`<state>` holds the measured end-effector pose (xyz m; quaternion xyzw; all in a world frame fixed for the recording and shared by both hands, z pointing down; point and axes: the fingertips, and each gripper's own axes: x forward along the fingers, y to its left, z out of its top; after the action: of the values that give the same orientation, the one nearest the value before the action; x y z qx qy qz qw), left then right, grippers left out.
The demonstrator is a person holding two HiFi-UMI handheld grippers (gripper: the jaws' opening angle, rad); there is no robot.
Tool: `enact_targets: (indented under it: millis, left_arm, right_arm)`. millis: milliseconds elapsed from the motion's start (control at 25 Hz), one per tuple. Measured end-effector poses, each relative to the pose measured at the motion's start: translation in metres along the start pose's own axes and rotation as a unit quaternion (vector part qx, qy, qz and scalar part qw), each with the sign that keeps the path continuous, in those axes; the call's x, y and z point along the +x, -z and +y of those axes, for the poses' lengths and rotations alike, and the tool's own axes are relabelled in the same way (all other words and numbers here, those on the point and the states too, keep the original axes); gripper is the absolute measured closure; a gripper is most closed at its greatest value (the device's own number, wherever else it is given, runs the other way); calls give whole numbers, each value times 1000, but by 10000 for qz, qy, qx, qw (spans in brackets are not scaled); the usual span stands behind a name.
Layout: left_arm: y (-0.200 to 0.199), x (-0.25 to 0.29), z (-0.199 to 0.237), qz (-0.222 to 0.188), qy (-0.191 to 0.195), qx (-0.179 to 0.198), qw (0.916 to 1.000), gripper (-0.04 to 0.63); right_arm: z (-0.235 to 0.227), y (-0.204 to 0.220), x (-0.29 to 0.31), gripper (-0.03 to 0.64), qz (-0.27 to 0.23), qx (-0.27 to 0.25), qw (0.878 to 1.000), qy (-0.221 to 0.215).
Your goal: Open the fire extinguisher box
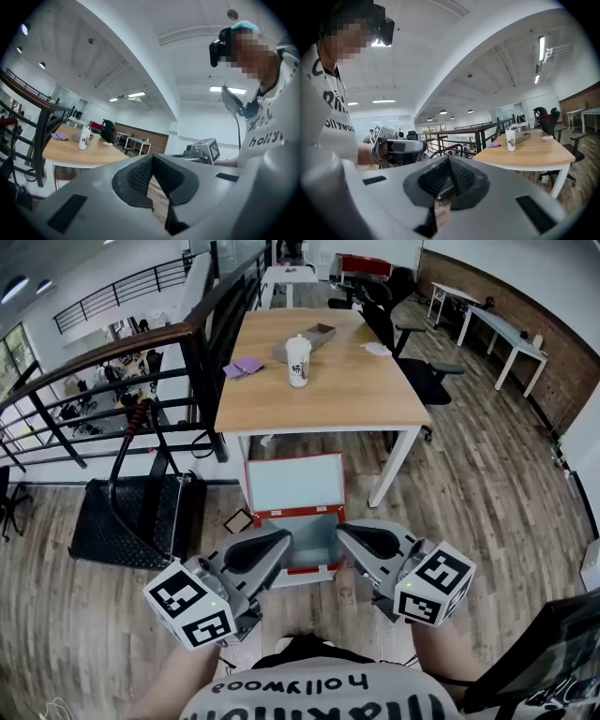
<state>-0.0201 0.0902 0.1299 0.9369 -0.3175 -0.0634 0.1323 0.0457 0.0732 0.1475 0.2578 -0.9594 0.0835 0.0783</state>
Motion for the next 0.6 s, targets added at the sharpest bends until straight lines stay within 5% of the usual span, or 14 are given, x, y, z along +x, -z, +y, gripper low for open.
enact_targets:
  millis: [600]
  left_arm:
    - [6, -2, 4, 98, -33, -51, 9999, 591]
  right_arm:
    - [-5, 10, 4, 606, 122, 6, 9999, 27]
